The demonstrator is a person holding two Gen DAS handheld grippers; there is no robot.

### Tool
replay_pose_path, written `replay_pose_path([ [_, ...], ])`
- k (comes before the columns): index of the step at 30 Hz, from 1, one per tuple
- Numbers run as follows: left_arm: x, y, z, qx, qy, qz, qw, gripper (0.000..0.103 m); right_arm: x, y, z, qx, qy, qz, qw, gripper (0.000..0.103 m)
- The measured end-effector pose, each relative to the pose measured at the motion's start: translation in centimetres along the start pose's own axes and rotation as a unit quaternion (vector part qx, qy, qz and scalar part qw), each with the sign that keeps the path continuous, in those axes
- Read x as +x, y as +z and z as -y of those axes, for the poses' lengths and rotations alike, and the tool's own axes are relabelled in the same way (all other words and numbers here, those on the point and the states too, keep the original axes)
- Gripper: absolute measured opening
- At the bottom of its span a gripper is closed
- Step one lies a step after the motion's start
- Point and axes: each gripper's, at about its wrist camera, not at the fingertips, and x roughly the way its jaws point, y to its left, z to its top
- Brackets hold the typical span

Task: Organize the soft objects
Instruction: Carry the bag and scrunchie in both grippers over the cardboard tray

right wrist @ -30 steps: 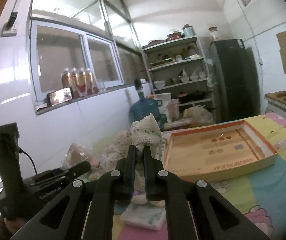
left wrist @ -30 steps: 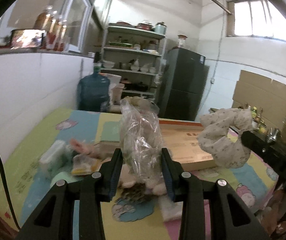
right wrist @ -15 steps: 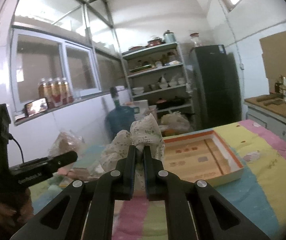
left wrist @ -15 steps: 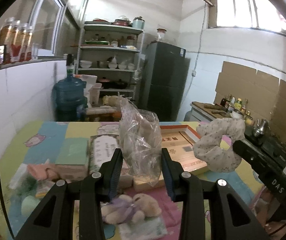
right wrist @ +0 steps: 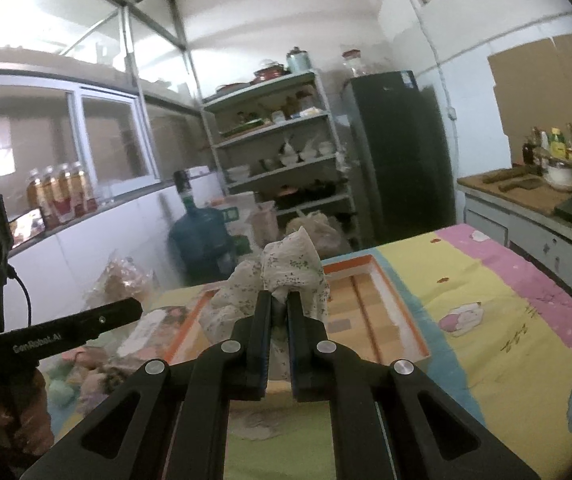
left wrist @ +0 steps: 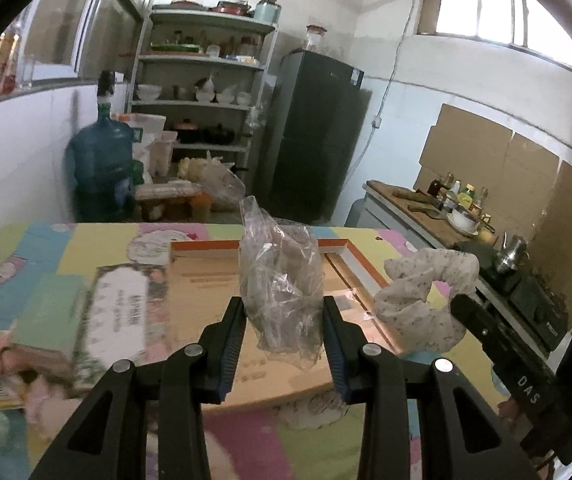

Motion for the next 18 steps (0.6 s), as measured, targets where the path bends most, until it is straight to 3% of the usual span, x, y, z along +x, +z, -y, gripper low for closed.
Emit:
replay_pose_path([
  [12, 8.8, -0.5, 1.7, -0.017, 0.0, -0.075, 0.997, 0.038, 7.5, 0.2, 5.7, 0.018, -0.006, -0.106, 0.994, 0.007],
  [18, 11.9, -1.8, 2.3, -0.019, -0.009, -0.117, 0.9929, 0.038, 9.1, -0.6, 6.4, 0.026, -0.007, -0.129, 0.991, 0.007],
])
